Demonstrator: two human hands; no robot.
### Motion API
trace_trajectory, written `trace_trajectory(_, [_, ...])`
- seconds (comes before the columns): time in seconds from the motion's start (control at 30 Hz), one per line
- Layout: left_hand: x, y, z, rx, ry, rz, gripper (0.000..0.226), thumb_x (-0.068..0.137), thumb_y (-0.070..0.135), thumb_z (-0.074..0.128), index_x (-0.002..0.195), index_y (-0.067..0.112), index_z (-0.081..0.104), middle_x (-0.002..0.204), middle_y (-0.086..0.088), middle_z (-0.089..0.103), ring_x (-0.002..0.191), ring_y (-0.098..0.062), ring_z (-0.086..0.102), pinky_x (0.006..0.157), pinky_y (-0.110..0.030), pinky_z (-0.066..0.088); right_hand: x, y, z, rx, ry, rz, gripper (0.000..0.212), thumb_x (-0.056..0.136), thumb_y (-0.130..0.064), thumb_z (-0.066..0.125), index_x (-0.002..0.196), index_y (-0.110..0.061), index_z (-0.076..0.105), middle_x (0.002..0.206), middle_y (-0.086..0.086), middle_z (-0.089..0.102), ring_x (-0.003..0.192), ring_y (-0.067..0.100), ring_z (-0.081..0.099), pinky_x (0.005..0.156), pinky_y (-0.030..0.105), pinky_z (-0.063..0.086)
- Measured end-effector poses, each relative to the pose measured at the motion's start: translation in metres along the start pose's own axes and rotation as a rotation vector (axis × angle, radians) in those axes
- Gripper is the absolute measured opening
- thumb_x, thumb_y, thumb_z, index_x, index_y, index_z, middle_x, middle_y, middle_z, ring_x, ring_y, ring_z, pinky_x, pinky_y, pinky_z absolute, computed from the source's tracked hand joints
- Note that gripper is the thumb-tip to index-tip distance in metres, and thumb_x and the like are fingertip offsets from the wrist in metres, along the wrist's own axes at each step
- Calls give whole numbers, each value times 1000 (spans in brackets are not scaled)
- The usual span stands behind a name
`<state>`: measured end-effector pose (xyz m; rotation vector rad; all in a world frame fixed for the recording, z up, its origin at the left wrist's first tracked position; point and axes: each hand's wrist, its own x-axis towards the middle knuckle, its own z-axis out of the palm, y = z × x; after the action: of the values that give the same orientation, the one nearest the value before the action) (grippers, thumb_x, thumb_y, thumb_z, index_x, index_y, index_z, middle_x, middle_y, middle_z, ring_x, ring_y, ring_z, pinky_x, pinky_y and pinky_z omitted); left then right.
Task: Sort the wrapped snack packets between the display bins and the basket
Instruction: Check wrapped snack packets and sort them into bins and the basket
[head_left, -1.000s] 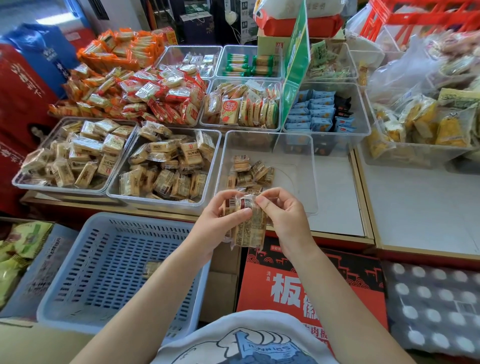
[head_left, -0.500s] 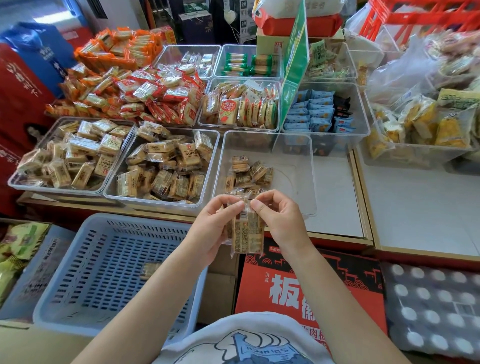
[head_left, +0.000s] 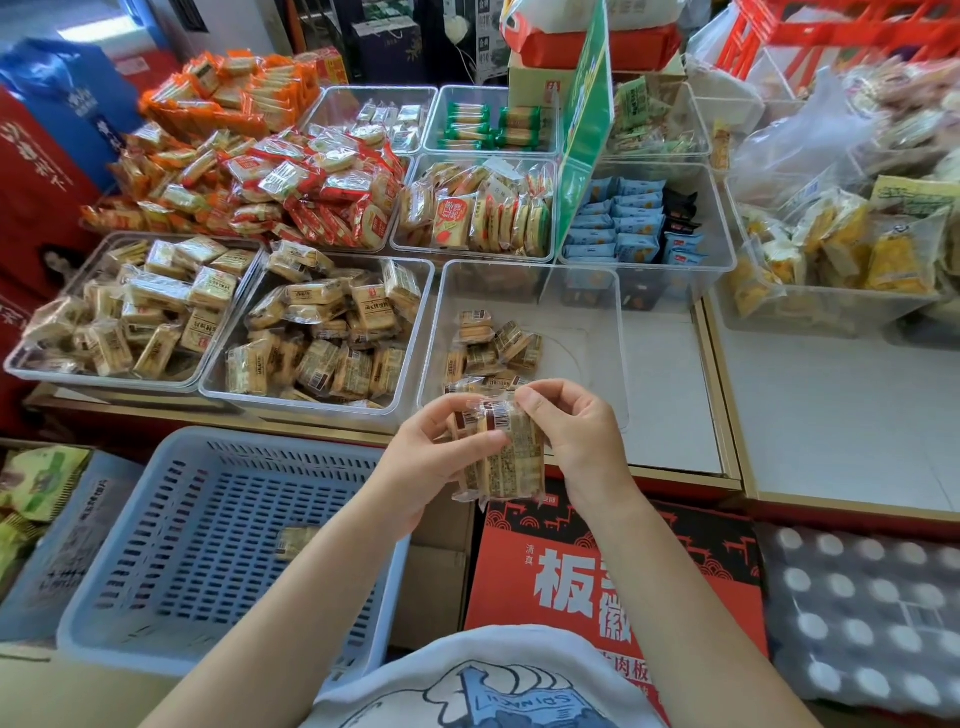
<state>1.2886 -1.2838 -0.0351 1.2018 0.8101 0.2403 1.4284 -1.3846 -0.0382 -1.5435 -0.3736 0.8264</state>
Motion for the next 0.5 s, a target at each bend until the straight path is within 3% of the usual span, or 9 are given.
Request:
trace_trajectory(0.1, [1, 0, -1, -66, 97, -2, 47, 72, 28, 83, 116, 19, 69, 107, -10, 76, 97, -24, 75, 77, -39, 61, 0, 2, 2, -19, -79, 45, 29, 95, -35, 69, 119, -26, 56, 114, 2, 67, 106, 15, 67, 83, 33, 62])
trace_trajectory(0.23, [7, -3, -7, -170, 272, -27, 40, 85, 22, 81, 122, 17, 66, 111, -13, 74, 93, -24, 77, 76, -42, 63, -4, 3, 5, -84, -178, 9, 30, 95, -26, 71, 119, -24, 54, 117, 3, 61, 109, 17, 64, 84, 36, 63])
trace_trajectory(0.4, [4, -8, -6, -124, 268, 0, 43, 88, 28, 78, 128, 22, 63, 111, -11, 72, 89, -23, 77, 76, -37, 62, -10, 6, 12, -330, -260, -58, 40, 91, -35, 75, 124, -27, 53, 117, -12, 57, 109, 2, 55, 81, 11, 51])
trace_trajectory(0.5, [2, -9, -8, -117, 216, 4, 33, 96, 26, 69, 129, 24, 64, 117, -11, 72, 96, -23, 76, 82, -40, 62, -9, 6, 10, -311, -240, -21, 40, 92, -31, 74, 124, -26, 50, 116, -10, 55, 107, 5, 56, 74, 8, 51])
